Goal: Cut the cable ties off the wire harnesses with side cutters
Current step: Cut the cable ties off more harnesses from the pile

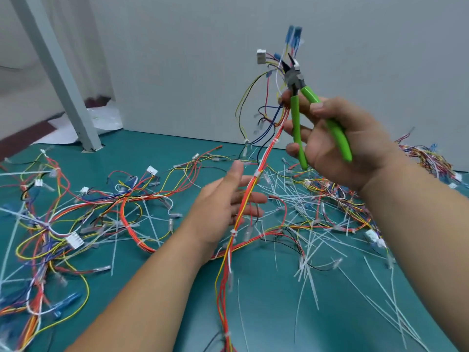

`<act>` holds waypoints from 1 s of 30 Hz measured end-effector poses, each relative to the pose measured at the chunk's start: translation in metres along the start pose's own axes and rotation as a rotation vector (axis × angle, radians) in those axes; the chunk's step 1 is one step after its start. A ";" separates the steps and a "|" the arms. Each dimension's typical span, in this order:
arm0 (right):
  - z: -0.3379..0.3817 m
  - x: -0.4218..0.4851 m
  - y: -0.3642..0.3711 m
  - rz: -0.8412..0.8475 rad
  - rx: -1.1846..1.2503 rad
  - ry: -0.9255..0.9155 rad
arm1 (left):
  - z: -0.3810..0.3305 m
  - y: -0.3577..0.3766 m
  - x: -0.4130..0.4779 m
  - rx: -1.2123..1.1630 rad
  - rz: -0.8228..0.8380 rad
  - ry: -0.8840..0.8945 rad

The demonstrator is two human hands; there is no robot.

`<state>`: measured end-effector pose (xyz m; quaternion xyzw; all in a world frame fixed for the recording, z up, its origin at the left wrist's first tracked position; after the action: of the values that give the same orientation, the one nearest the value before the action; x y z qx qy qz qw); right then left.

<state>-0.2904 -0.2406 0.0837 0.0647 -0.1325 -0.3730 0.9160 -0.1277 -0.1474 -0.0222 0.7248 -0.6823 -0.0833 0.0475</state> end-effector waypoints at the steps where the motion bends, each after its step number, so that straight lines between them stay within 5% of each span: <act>1: 0.000 0.002 -0.003 -0.010 0.010 -0.001 | -0.001 0.002 -0.001 -0.006 0.038 0.015; 9: 0.008 0.012 -0.024 -0.131 -0.036 -0.004 | 0.003 0.009 -0.014 0.030 0.363 -0.052; 16: 0.035 0.030 -0.026 -0.268 -0.077 -0.067 | 0.002 0.007 -0.007 0.175 0.163 0.050; 20: 0.053 0.039 -0.027 -0.376 -0.076 -0.108 | 0.005 0.009 -0.008 0.241 0.238 0.018; 25: 0.056 0.039 -0.022 -0.409 -0.117 -0.090 | 0.007 0.008 -0.004 0.152 -0.041 0.055; 30: 0.027 0.026 -0.004 -0.187 -0.049 0.027 | 0.005 -0.005 0.002 0.112 -0.320 0.192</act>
<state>-0.2831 -0.2619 0.1134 0.0594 -0.1045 -0.4591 0.8802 -0.1236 -0.1493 -0.0284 0.8301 -0.5544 0.0178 0.0580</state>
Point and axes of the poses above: each hand's wrist, its own x-axis towards the middle knuckle, its own y-axis out of the palm, z = x × y, the point moved 2 cm from there along x, towards the middle knuckle, and after that the axes turned 5 degrees about z, right-handed, at the moved point
